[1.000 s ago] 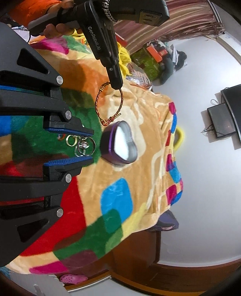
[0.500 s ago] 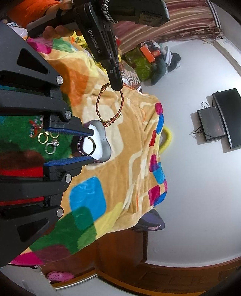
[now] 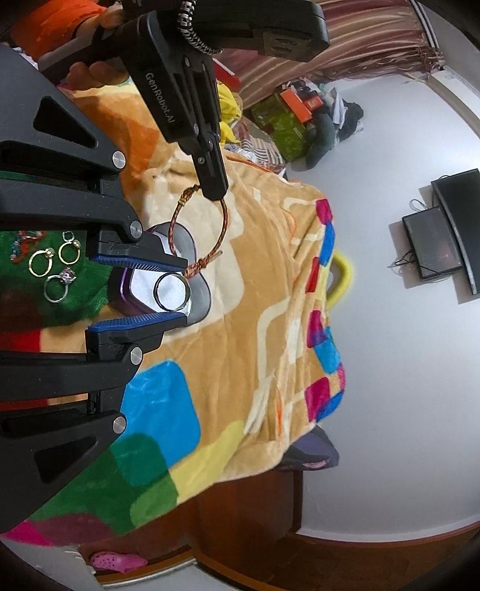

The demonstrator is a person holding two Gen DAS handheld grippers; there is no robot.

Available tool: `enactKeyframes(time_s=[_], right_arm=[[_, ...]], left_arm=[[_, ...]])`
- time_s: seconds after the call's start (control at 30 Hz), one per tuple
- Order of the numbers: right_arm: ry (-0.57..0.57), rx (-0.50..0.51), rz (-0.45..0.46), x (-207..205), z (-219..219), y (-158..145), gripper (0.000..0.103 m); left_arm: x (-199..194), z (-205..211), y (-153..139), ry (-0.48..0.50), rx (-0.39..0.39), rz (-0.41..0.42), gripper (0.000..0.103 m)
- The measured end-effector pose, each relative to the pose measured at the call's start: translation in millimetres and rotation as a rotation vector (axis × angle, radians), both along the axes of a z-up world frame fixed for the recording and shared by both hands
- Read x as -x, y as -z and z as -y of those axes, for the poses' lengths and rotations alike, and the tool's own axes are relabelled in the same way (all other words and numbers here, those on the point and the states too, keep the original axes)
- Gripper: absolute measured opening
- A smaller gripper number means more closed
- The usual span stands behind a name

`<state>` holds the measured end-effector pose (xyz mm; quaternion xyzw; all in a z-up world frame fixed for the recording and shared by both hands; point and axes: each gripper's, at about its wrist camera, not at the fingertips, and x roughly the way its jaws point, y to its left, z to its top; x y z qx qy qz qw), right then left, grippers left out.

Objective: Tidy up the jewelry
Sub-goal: 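Lower the bracelet into the heart tin with the left gripper while the right drops the ring in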

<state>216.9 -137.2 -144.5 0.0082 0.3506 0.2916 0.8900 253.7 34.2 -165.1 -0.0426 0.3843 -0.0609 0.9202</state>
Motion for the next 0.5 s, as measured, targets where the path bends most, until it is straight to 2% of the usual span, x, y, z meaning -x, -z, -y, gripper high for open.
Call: enactKeyframes(time_s=[0.27, 0.5], right_arm=[[-0.045, 0.041, -0.04, -13.4, -13.9, 12.6, 0.02], [-0.069, 0.072, -0.086, -22.2, -20.7, 21.2, 0.02]], left_arm=[[-22.0, 1.3, 22.2, 0.018, -0.01, -0.062, 0.001], [-27.7, 7.0, 30.1, 0.045, -0.02, -0.086, 0.001]])
